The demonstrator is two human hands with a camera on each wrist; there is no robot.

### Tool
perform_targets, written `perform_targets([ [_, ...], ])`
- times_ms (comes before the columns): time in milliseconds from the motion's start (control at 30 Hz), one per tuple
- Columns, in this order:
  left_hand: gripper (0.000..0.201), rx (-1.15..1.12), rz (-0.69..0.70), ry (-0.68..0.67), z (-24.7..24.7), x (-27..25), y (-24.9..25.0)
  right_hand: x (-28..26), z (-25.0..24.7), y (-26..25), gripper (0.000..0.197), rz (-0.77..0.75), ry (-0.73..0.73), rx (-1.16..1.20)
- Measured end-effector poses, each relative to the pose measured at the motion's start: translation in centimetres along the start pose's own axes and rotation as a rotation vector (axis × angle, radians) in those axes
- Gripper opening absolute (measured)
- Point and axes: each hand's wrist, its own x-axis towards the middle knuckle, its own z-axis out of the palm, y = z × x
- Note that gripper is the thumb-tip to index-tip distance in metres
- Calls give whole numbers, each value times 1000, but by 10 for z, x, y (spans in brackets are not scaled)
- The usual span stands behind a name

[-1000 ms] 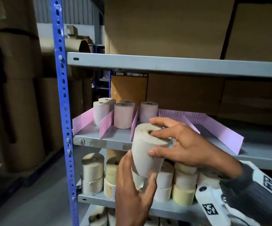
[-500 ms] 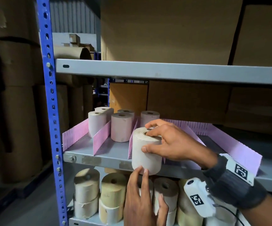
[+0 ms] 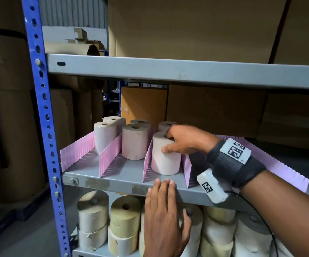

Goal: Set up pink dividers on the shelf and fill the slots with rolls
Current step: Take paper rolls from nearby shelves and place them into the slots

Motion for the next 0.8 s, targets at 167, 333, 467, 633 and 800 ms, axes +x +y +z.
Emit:
perform_targets([
  [167, 73, 22, 36, 12, 5, -4, -8, 27, 1, 12, 51, 14, -79, -40],
  [333, 77, 34, 47, 9, 3, -5, -10, 37, 10, 27, 56, 14, -44, 159],
  [467, 76, 33, 27, -14, 1, -6, -5, 45, 12, 33, 46, -35, 28, 134],
  [633, 79, 33, 38, -31, -1, -6, -6, 51, 14, 38, 16, -2, 53, 96],
  [800, 80, 27, 58, -37, -1, -6, -8, 54, 14, 39, 37, 24, 43, 78],
])
